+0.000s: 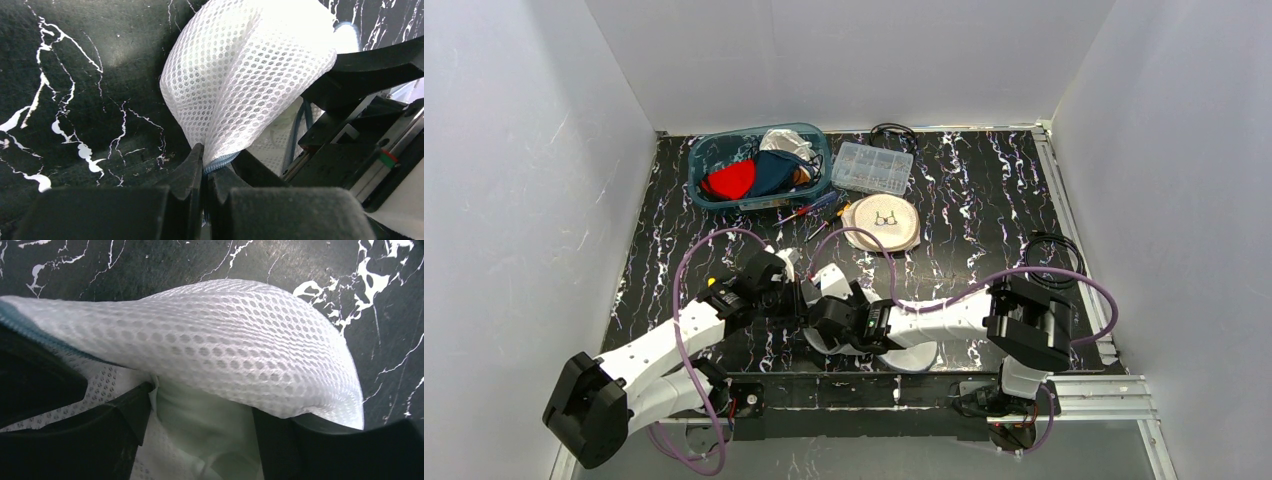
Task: Unzip the laundry bag and remove the bra
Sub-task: Pick up the bra from the laundry bag.
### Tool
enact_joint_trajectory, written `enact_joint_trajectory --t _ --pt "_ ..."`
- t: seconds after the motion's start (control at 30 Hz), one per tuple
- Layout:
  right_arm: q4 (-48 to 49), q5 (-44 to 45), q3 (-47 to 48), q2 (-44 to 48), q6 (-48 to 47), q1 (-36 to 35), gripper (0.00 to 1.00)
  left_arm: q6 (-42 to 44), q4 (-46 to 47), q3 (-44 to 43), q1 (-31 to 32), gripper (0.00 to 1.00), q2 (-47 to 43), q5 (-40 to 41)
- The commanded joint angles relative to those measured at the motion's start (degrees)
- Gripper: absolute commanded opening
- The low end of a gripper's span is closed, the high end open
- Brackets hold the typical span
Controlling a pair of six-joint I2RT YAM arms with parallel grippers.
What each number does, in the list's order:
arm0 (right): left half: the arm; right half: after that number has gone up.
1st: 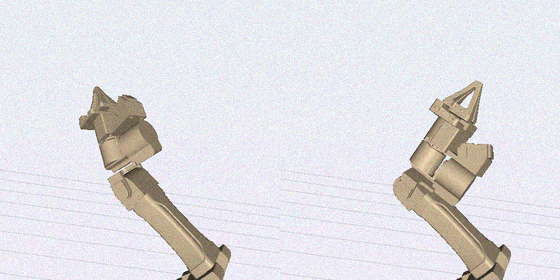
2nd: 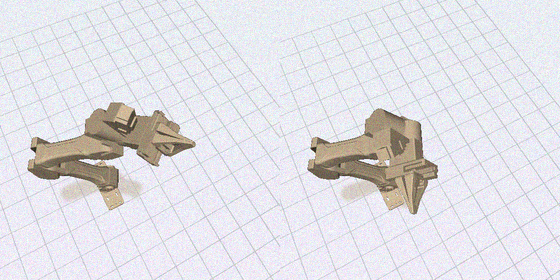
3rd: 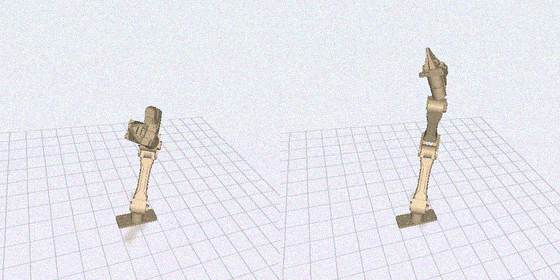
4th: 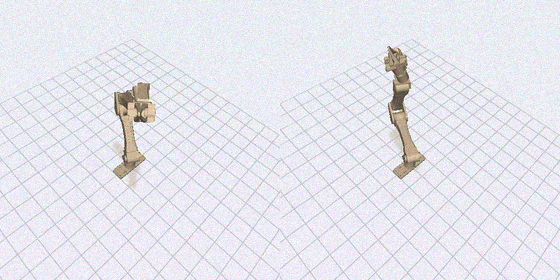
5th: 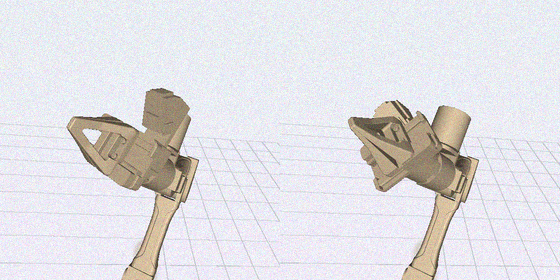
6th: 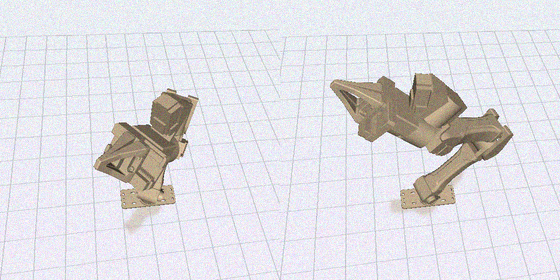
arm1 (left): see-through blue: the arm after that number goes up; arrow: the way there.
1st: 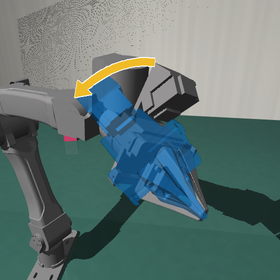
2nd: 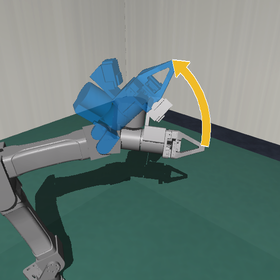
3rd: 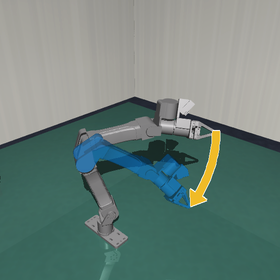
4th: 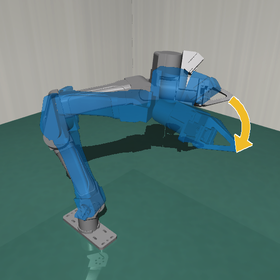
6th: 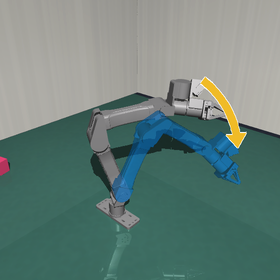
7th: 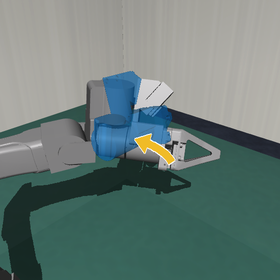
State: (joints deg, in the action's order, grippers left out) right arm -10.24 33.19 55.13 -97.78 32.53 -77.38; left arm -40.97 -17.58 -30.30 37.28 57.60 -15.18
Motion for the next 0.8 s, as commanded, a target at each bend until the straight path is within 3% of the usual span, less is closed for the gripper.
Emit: enact_joint_trajectory --t 0.0,0.2,0.3,0.5,0.77 --pt "-3.88 2.87 -0.07 -3.03 2.37 0.19 0.69 1.42 -3.51 0.75 0.15 0.0 -1.44 1.01" --pt "-2.44 2.54 -3.34 1.03 3.74 0.13 0.22 1.53 -4.34 1.44 0.16 0.0 -1.29 1.99" --pt "-1.45 1.61 -4.23 3.99 3.63 0.22 0.07 1.44 -4.23 1.65 0.16 0.0 -0.78 2.16" --pt "6.92 -4.44 -8.93 13.98 1.22 0.2 0.06 1.33 -4.51 1.3 0.16 0.0 -0.11 3.03" --pt "16.24 -17.17 -14.55 28.7 -11.53 0.18 0.05 1.77 -5.26 -0.98 0.12 0.0 3.25 4.43"
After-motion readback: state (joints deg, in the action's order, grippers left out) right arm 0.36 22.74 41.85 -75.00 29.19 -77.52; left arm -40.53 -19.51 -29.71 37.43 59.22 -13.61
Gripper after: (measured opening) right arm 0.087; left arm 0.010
